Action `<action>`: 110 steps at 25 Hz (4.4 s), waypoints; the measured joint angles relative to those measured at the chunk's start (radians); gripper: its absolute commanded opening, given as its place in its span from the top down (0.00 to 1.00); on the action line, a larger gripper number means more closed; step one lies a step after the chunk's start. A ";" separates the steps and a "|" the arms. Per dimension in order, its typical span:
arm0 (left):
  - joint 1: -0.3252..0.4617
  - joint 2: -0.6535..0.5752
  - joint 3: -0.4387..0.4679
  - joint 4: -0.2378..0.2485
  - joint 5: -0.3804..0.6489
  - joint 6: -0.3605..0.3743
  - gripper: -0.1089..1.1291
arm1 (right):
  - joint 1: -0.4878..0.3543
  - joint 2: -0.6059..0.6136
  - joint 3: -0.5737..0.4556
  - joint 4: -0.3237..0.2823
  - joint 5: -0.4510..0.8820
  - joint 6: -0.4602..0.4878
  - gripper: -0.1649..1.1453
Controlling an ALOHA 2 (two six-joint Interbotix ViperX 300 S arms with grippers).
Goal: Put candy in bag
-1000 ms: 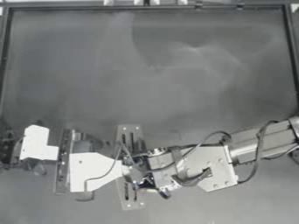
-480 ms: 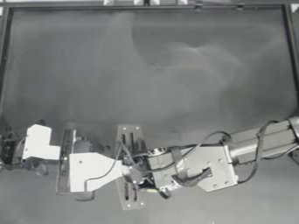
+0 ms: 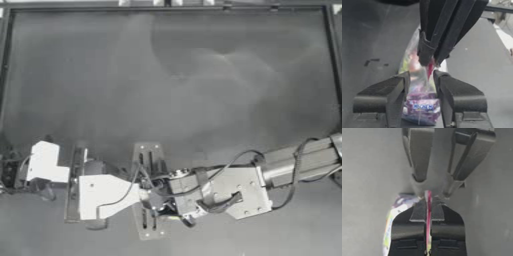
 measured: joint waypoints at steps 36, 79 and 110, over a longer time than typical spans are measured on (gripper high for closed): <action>-0.017 0.011 -0.011 0.003 -0.020 0.021 0.81 | 0.005 -0.002 0.005 -0.002 -0.003 0.000 0.84; -0.026 0.011 -0.011 0.005 -0.049 0.057 0.82 | 0.008 -0.072 0.150 0.038 -0.015 0.038 0.84; -0.026 0.011 -0.012 0.003 -0.057 0.057 0.82 | 0.048 -0.218 0.373 0.029 -0.018 0.210 0.84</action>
